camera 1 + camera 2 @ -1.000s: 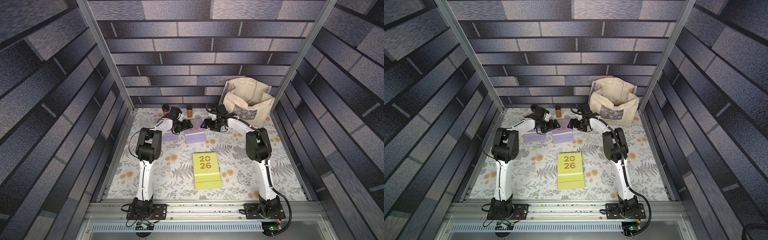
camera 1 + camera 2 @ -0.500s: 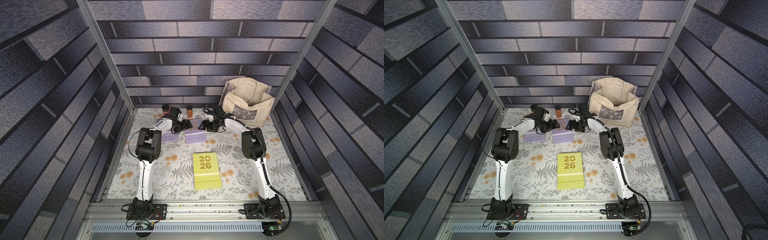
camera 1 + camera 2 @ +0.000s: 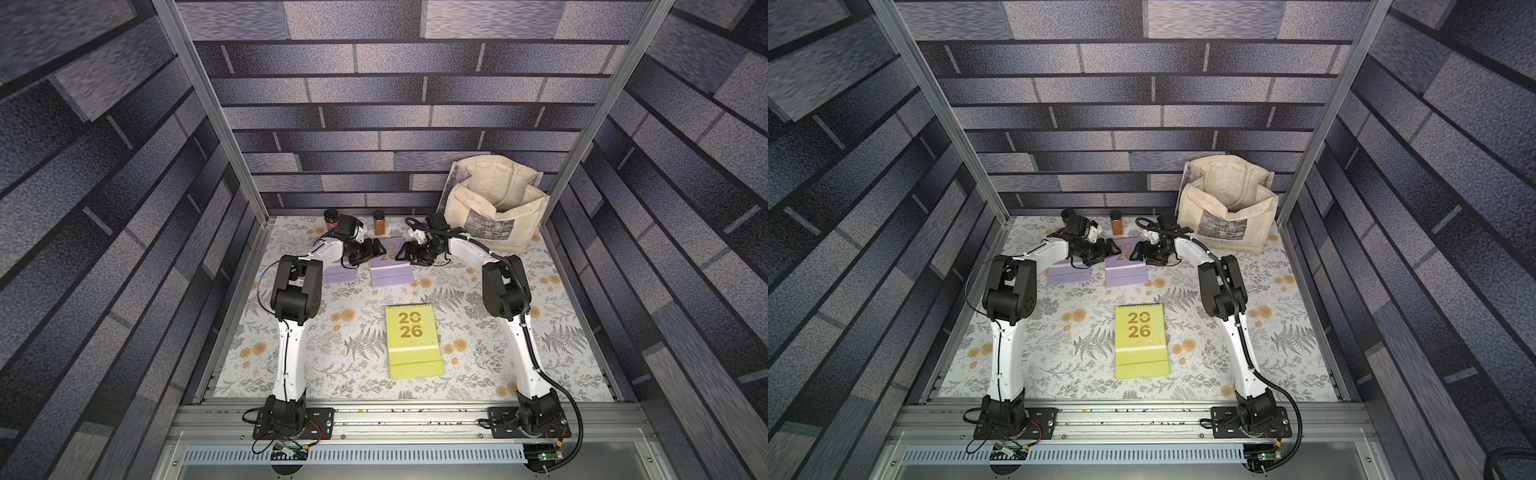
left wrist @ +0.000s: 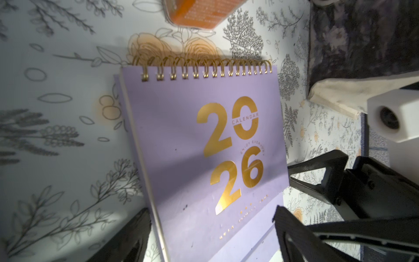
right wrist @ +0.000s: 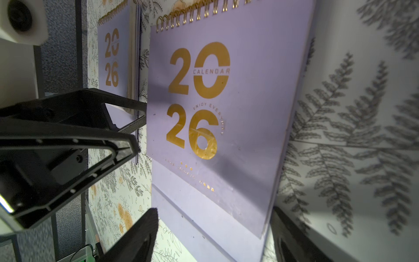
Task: Stack the calendars
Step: Pick up the calendar at the center of the board.
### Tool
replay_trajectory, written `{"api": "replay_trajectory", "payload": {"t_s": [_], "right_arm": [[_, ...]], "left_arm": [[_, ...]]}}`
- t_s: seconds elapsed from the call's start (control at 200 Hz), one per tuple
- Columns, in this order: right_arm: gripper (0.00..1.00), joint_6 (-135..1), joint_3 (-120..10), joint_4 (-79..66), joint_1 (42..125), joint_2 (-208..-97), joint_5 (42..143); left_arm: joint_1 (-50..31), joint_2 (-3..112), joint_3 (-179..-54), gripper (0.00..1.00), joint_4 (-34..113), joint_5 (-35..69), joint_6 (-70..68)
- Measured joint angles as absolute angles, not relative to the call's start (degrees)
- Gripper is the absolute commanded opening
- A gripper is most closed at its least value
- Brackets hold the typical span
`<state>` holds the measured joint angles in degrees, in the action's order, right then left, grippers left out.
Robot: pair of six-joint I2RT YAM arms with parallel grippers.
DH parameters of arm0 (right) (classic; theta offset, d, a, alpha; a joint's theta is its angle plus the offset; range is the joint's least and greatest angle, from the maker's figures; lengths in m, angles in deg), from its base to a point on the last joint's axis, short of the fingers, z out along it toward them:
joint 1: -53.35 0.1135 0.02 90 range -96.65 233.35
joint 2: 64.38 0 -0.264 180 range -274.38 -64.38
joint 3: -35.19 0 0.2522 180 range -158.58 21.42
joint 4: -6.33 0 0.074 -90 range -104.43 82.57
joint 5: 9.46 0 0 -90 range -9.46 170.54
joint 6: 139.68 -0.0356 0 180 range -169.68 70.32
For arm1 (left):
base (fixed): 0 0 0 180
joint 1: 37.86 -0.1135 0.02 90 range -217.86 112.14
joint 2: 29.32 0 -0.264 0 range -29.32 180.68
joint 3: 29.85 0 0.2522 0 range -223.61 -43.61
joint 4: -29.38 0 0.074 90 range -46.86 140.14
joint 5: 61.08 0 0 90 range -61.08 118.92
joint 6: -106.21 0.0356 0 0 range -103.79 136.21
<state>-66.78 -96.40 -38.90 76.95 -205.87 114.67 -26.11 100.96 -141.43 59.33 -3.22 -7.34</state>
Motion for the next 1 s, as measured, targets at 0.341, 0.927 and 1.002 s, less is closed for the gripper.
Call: {"api": "replay_trajectory", "payload": {"t_s": [0.341, 0.927, 1.002], "right_arm": [[0.64, -68.0, -94.6, -36.6, 76.5, -205.8, 116.4], [0.58, -70.2, -89.4, -32.4, 76.6, -203.8, 118.2], [0.58, -70.2, -89.2, -32.1, 76.8, -203.8, 118.4]], "left_arm": [[-27.5, 100.9, -139.0, 0.86, 54.2, -7.2, -8.5], [-27.6, 100.9, -137.3, 0.68, 52.7, -9.4, -8.2], [-27.5, 100.9, -136.8, 0.65, 52.8, -11.5, -7.9]]}}
